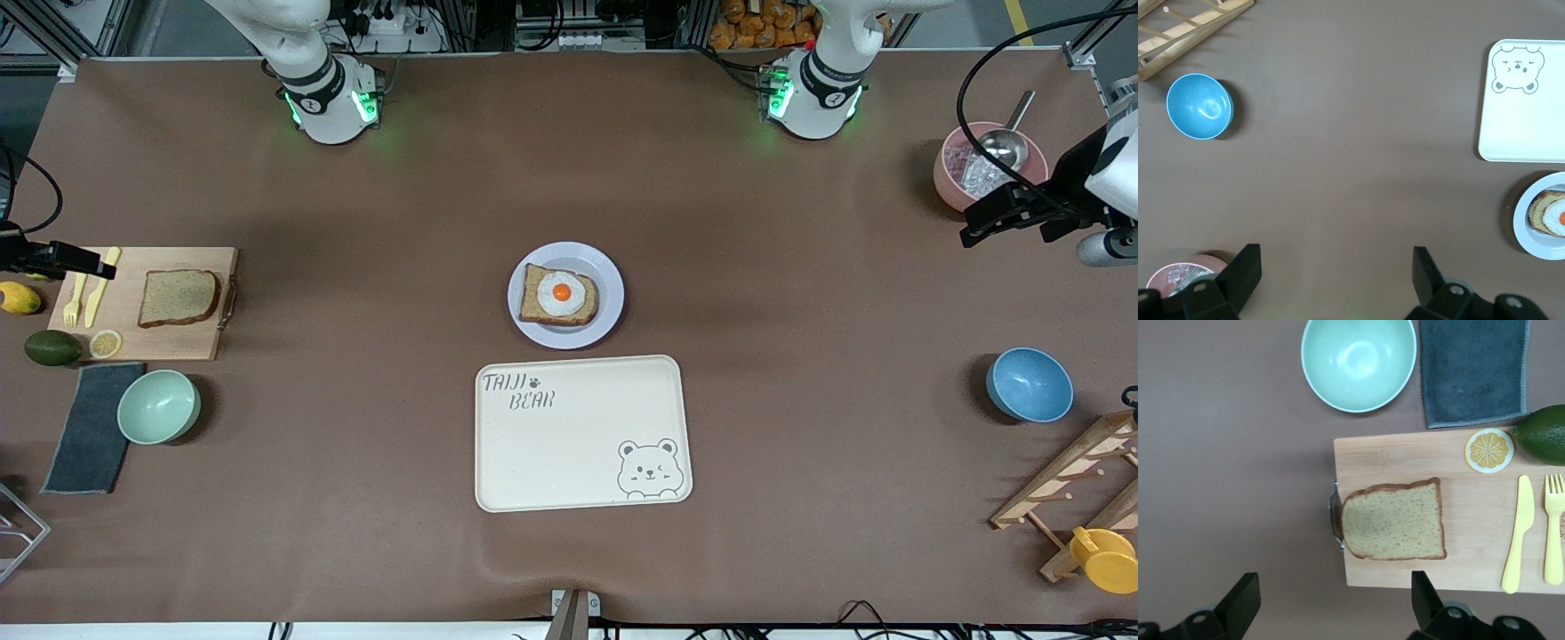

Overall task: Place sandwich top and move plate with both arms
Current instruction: 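Move the right gripper toward the bread slice on the cutting board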

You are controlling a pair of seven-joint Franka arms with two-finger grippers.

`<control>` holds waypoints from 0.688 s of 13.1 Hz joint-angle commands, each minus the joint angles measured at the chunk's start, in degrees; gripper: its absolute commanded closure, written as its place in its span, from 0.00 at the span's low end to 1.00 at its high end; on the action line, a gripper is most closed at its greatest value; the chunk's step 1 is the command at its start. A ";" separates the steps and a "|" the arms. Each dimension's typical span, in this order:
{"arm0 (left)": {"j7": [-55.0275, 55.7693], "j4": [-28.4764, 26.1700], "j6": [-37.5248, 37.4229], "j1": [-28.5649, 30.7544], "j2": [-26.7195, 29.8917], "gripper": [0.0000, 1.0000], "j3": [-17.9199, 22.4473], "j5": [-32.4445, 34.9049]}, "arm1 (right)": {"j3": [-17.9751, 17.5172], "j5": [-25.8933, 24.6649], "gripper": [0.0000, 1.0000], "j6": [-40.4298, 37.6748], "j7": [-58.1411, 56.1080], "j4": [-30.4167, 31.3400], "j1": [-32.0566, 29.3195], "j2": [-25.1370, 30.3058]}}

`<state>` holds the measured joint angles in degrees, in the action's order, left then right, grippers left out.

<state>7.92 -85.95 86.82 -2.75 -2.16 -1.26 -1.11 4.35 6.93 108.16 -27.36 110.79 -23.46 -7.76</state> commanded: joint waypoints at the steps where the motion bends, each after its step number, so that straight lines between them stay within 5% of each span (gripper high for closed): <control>1: -0.89 0.79 -0.07 0.03 -0.39 0.00 0.02 -1.08 | -0.92 3.77 0.00 1.35 -6.01 0.04 -3.95 -3.74; 9: -0.89 0.79 -0.07 0.12 -0.39 0.00 0.02 -1.08 | -0.92 6.07 0.06 9.52 -15.96 2.33 -8.52 -9.37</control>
<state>7.92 -85.95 86.82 -2.77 -2.29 -1.27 -1.12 4.37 11.29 116.50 -41.13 112.91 -30.25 -16.49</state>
